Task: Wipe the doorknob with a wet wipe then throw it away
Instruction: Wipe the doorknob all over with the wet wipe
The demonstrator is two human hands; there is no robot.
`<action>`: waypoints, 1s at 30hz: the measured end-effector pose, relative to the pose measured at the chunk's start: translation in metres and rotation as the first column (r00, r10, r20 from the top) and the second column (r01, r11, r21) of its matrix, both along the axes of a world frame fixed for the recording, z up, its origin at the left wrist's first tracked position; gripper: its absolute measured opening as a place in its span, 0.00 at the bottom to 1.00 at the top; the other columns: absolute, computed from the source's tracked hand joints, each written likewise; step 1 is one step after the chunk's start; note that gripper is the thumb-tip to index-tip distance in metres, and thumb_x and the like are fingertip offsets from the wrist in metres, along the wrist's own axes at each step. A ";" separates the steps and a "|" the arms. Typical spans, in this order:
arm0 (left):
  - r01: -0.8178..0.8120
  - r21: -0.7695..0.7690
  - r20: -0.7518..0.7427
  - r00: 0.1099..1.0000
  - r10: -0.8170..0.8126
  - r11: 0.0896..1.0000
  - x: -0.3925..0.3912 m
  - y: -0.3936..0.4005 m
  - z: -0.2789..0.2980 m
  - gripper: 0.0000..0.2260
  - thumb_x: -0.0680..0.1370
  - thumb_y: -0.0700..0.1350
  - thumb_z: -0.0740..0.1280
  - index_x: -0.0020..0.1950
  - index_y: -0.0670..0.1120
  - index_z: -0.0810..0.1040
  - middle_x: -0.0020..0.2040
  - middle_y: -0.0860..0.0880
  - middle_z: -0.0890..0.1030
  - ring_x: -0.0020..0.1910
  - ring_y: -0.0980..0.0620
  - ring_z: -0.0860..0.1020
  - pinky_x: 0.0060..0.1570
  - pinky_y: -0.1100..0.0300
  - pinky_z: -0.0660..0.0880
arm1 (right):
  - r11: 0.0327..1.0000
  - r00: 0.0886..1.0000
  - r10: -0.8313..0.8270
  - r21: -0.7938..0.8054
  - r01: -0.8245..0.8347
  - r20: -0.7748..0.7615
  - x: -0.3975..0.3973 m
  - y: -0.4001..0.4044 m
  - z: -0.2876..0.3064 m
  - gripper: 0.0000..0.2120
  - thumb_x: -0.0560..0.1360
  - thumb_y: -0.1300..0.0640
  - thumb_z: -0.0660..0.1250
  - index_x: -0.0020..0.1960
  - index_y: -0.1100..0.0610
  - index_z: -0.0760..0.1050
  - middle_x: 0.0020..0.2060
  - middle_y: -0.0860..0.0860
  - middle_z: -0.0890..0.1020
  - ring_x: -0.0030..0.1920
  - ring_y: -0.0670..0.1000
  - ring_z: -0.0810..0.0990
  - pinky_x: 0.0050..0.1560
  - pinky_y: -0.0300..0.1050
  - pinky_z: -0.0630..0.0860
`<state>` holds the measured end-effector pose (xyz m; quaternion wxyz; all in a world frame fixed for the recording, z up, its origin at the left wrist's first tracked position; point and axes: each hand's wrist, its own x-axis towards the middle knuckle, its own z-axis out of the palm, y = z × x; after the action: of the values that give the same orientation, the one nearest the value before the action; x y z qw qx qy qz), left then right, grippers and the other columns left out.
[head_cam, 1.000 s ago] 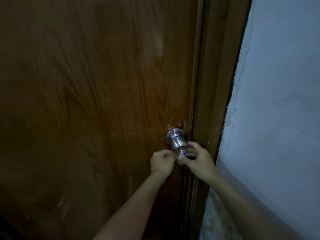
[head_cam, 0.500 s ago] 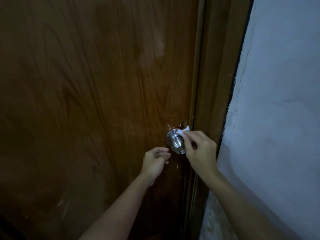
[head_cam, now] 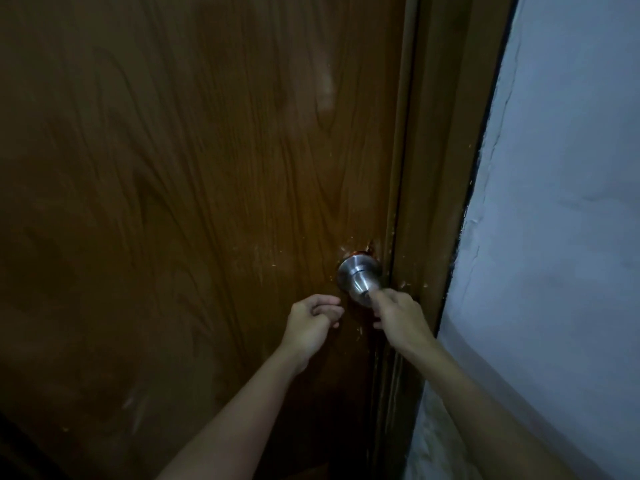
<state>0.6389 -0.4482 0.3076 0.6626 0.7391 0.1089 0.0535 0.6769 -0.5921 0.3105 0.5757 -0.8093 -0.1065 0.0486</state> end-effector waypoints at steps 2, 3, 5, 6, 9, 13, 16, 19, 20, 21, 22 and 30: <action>0.044 0.006 -0.008 0.999 -0.044 0.999 0.001 -0.005 -0.001 0.11 0.75 0.38 0.64 0.57 0.45 0.77 0.46 0.51 0.81 0.45 0.56 0.77 0.38 0.64 0.70 | 0.953 0.980 0.140 0.287 -0.094 -0.143 -0.009 -0.009 -0.002 0.10 0.77 0.56 0.59 0.47 0.57 0.78 0.43 0.56 0.81 0.43 0.51 0.79 0.46 0.47 0.75; 0.076 0.017 -0.019 0.997 -0.075 0.997 0.000 -0.007 -0.001 0.11 0.75 0.39 0.64 0.57 0.46 0.77 0.48 0.51 0.81 0.48 0.56 0.77 0.40 0.62 0.71 | 0.931 0.976 0.190 0.335 -0.143 -0.110 -0.013 -0.014 -0.004 0.08 0.76 0.59 0.61 0.47 0.59 0.80 0.41 0.56 0.82 0.41 0.51 0.80 0.43 0.44 0.77; 0.149 0.000 -0.033 0.988 -0.149 0.989 -0.001 -0.009 -0.002 0.11 0.75 0.41 0.63 0.56 0.48 0.78 0.52 0.50 0.81 0.53 0.53 0.77 0.45 0.60 0.72 | 0.936 0.978 0.210 0.286 -0.207 0.020 -0.019 -0.020 -0.005 0.06 0.73 0.62 0.65 0.47 0.60 0.80 0.40 0.56 0.84 0.40 0.50 0.82 0.42 0.41 0.78; 0.183 -0.042 -0.027 0.983 -0.184 0.982 -0.002 -0.009 -0.002 0.10 0.75 0.42 0.62 0.54 0.49 0.79 0.52 0.49 0.81 0.54 0.51 0.78 0.46 0.59 0.73 | 0.941 0.978 0.200 0.264 -0.210 0.064 -0.020 -0.021 -0.006 0.06 0.72 0.62 0.67 0.48 0.60 0.80 0.40 0.56 0.84 0.40 0.50 0.82 0.41 0.40 0.79; 0.253 -0.139 0.016 0.967 -0.254 0.957 -0.006 -0.007 -0.002 0.09 0.76 0.42 0.62 0.50 0.48 0.81 0.48 0.47 0.83 0.52 0.49 0.81 0.45 0.59 0.75 | 0.975 0.971 0.110 0.165 -0.146 0.211 -0.020 -0.021 -0.006 0.03 0.72 0.62 0.68 0.45 0.59 0.79 0.37 0.55 0.84 0.38 0.47 0.83 0.38 0.38 0.78; 0.222 -0.110 0.034 0.975 -0.219 0.969 -0.008 -0.005 0.003 0.08 0.75 0.42 0.66 0.52 0.46 0.81 0.47 0.49 0.84 0.45 0.54 0.82 0.44 0.61 0.76 | 0.982 0.762 -0.185 0.081 0.173 0.620 -0.018 -0.015 -0.002 0.02 0.73 0.63 0.67 0.44 0.58 0.78 0.37 0.48 0.80 0.37 0.43 0.78 0.35 0.28 0.72; 0.152 -0.079 0.022 0.988 -0.151 0.985 -0.008 -0.002 0.006 0.07 0.75 0.42 0.65 0.51 0.48 0.80 0.48 0.49 0.84 0.45 0.55 0.81 0.43 0.61 0.74 | 0.956 0.660 -0.236 0.051 0.287 0.714 -0.010 -0.005 0.004 0.03 0.74 0.64 0.65 0.44 0.60 0.77 0.44 0.53 0.81 0.44 0.46 0.78 0.43 0.33 0.74; 0.093 -0.063 0.012 0.996 -0.093 0.994 -0.011 -0.002 0.007 0.07 0.75 0.41 0.64 0.50 0.49 0.80 0.47 0.50 0.83 0.47 0.53 0.80 0.46 0.59 0.72 | 0.945 0.581 -0.046 -0.152 0.288 0.813 -0.008 0.005 -0.001 0.05 0.74 0.62 0.62 0.45 0.59 0.78 0.45 0.55 0.83 0.50 0.51 0.79 0.49 0.41 0.74; 0.083 -0.064 0.022 0.996 -0.082 0.994 -0.013 -0.001 0.006 0.07 0.75 0.41 0.64 0.49 0.49 0.80 0.47 0.50 0.83 0.47 0.53 0.79 0.45 0.58 0.72 | 0.918 0.519 0.054 -0.247 0.310 0.853 -0.010 0.007 -0.007 0.07 0.73 0.61 0.61 0.45 0.58 0.78 0.44 0.54 0.83 0.51 0.51 0.78 0.48 0.43 0.73; 0.080 -0.060 0.035 0.996 -0.078 0.995 -0.014 0.000 0.007 0.07 0.75 0.40 0.64 0.48 0.49 0.80 0.46 0.50 0.83 0.46 0.53 0.79 0.45 0.58 0.71 | 0.891 0.467 0.143 -0.318 0.322 0.873 -0.013 0.008 -0.014 0.08 0.73 0.59 0.60 0.45 0.57 0.78 0.43 0.53 0.84 0.51 0.50 0.77 0.47 0.44 0.73; 0.085 -0.048 0.043 0.996 -0.083 0.995 -0.016 0.002 0.006 0.07 0.75 0.40 0.64 0.47 0.50 0.80 0.45 0.50 0.83 0.46 0.53 0.78 0.44 0.59 0.71 | 0.883 0.449 0.189 -0.351 0.311 0.873 -0.017 0.008 -0.021 0.08 0.72 0.58 0.60 0.44 0.55 0.79 0.41 0.51 0.84 0.50 0.49 0.75 0.44 0.44 0.72; 0.232 -0.061 0.063 0.972 -0.228 0.971 -0.025 0.011 -0.003 0.06 0.73 0.41 0.69 0.47 0.50 0.81 0.41 0.52 0.85 0.42 0.57 0.81 0.39 0.66 0.75 | 0.998 0.796 -0.043 0.065 0.005 0.604 -0.037 0.007 -0.033 0.05 0.70 0.64 0.71 0.44 0.57 0.78 0.35 0.42 0.79 0.38 0.38 0.80 0.37 0.27 0.75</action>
<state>0.6142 -0.4377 0.3044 0.6918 0.7220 0.0057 -0.0067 0.6399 -0.5848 0.2770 0.5360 -0.7662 -0.2756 -0.2226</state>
